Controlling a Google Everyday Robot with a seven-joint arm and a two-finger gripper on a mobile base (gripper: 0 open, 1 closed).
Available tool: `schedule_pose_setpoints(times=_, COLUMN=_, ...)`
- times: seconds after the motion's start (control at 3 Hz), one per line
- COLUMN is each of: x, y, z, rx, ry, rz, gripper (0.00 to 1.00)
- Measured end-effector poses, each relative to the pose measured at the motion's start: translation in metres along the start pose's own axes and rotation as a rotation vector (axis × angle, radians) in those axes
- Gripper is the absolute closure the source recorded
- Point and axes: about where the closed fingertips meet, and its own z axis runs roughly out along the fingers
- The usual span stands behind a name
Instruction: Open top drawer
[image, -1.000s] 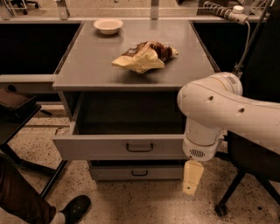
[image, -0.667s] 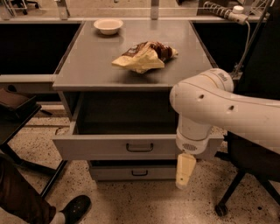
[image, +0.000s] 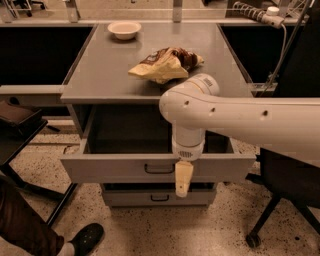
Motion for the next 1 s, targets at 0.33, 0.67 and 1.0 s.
schedule_pose_setpoints(times=0.33, x=-0.014, y=0.012, z=0.026, rx=-0.069, ry=0.024, rz=-0.061, gripper=0.0)
schedule_pose_setpoints(times=0.67, x=-0.003, y=0.041, z=0.035, rx=-0.139, ry=0.028, rz=-0.082, gripper=0.0)
schedule_pose_setpoints(times=1.0, x=-0.003, y=0.041, z=0.034, rx=-0.139, ry=0.028, rz=-0.082, gripper=0.0)
